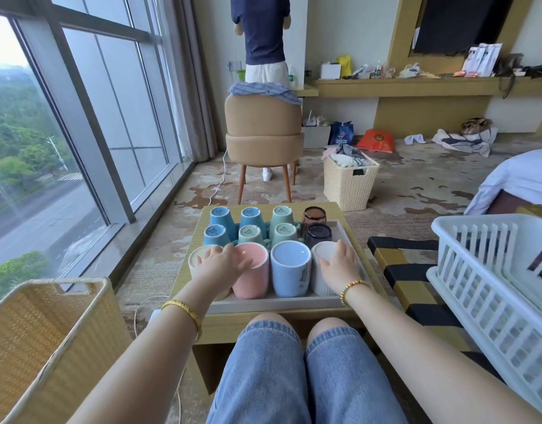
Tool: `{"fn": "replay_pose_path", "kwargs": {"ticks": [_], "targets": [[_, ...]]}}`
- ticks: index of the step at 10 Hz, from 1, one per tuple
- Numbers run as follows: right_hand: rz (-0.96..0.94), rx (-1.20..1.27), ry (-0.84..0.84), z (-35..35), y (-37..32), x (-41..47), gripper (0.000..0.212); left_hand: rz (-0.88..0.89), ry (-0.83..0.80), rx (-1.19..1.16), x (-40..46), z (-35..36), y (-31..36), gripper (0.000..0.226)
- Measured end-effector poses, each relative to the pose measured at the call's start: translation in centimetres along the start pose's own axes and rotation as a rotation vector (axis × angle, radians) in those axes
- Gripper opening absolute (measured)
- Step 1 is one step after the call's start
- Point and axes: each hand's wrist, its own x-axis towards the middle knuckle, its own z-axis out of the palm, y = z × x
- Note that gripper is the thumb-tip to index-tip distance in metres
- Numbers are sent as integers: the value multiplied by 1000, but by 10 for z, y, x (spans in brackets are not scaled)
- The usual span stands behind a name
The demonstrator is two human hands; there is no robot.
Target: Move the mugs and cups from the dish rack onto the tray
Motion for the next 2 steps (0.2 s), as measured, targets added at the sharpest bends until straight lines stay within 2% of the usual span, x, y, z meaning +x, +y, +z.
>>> {"fn": "replay_pose_path", "kwargs": {"ticks": [1, 2], "targets": [[16, 144, 118, -6, -5, -19, 58, 30, 115, -59, -11, -6, 13, 62], [10, 437, 191, -18, -2, -45, 48, 123, 275, -312, -30, -10, 26, 50]]}}
